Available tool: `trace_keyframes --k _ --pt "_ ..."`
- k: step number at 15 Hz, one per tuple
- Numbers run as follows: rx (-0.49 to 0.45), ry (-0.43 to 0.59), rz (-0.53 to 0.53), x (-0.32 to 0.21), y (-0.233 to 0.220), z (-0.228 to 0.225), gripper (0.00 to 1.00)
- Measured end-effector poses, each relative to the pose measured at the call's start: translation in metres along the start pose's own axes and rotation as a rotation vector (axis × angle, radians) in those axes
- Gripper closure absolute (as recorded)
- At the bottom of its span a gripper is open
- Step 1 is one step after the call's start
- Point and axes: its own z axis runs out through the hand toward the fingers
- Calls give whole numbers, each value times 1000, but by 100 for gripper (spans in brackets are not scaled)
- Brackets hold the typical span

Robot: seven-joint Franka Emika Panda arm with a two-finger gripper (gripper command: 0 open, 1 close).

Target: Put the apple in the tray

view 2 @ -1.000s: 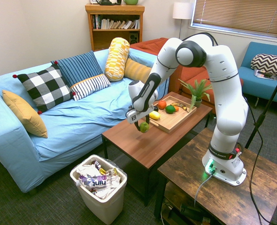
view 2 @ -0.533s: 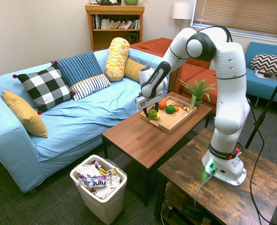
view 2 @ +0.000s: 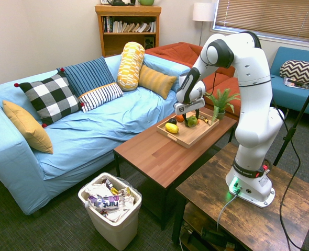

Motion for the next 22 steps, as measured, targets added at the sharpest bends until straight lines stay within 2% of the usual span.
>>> trace_keyframes --k 5,9,10,22 --pt "-42 -17 65 13 -16 53 100" --pt "-47 -29 94 16 -27 72 100" --pt "-43 -34 99 16 -29 74 0" --pt "-15 -45 97 18 -35 67 0"
